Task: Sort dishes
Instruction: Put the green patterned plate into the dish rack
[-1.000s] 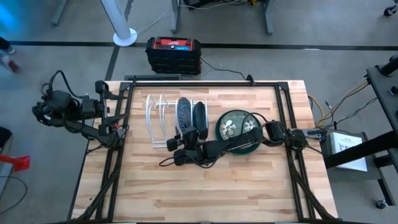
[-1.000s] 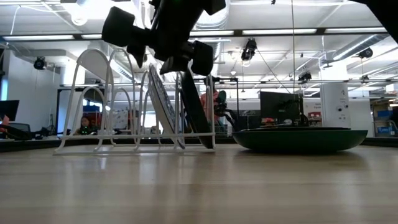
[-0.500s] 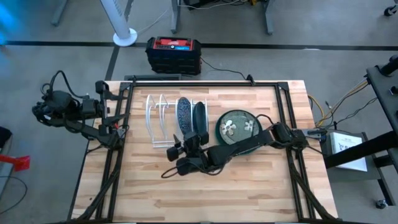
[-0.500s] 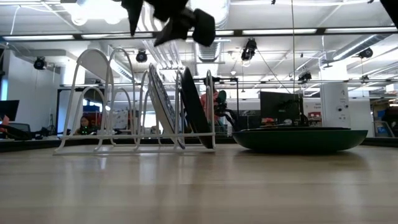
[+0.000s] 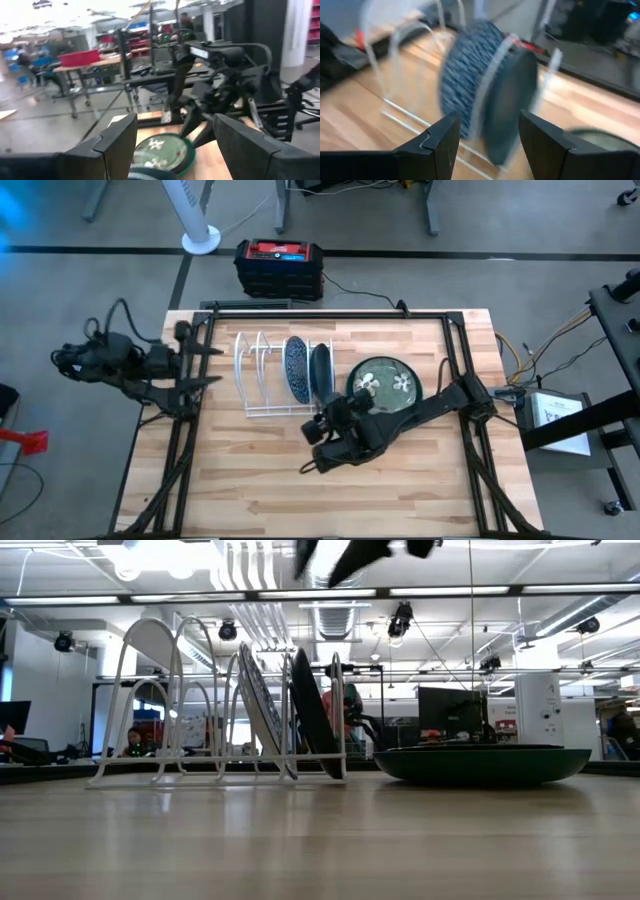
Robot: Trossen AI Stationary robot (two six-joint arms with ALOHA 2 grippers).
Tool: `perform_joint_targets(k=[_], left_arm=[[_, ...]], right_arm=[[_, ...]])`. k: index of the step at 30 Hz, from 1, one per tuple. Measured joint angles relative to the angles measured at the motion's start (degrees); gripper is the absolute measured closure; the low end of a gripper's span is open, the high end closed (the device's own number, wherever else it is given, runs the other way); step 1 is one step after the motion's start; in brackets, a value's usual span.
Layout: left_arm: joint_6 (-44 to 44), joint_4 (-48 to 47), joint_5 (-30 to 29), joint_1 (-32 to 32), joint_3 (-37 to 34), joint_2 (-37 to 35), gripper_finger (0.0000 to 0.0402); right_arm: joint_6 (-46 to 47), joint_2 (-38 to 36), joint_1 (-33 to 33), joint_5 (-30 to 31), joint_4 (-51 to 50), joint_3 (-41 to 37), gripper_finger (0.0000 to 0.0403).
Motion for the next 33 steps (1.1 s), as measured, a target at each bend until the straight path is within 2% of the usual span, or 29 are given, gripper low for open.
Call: perform_joint_targets(k=[3, 6, 8, 14, 23, 28, 33], left_arm=[[3.6, 5.0, -0.5, 0.0, -3.0, 2.4, 0.0152], [7.9, 11.8, -3.9, 0.0, -6.2, 4.7, 0.0152], [10.6, 16.0, -6.5, 0.0, -8.0, 6.0, 0.0152], [18.1, 22.7, -15.3, 0.3, -9.9, 9.4, 0.0152], [19.8, 22.4, -15.4, 0.3, -8.9, 9.1, 0.0152], [18.4, 21.0, -15.6, 0.3, -9.0, 8.6, 0.0152], [15.8, 20.6, -15.7, 0.3, -9.0, 9.0, 0.0152]], right_arm=[[6.9, -0.5, 0.0, -3.1, -10.9, -0.1, 0.0212], [11.4, -0.6, 0.0, -5.1, -20.1, -0.4, 0.0213], [12.6, -0.6, 0.0, -5.9, -22.6, -0.9, 0.0213], [9.2, -5.0, 0.0, -9.1, -22.4, -5.3, 0.0213], [7.7, -16.7, 1.1, -9.7, -21.1, -16.9, 0.0213], [5.6, -21.7, 2.4, -10.7, -15.3, -25.6, 0.0213], [2.8, -25.4, 3.2, -14.7, -4.9, -35.6, 0.0213]])
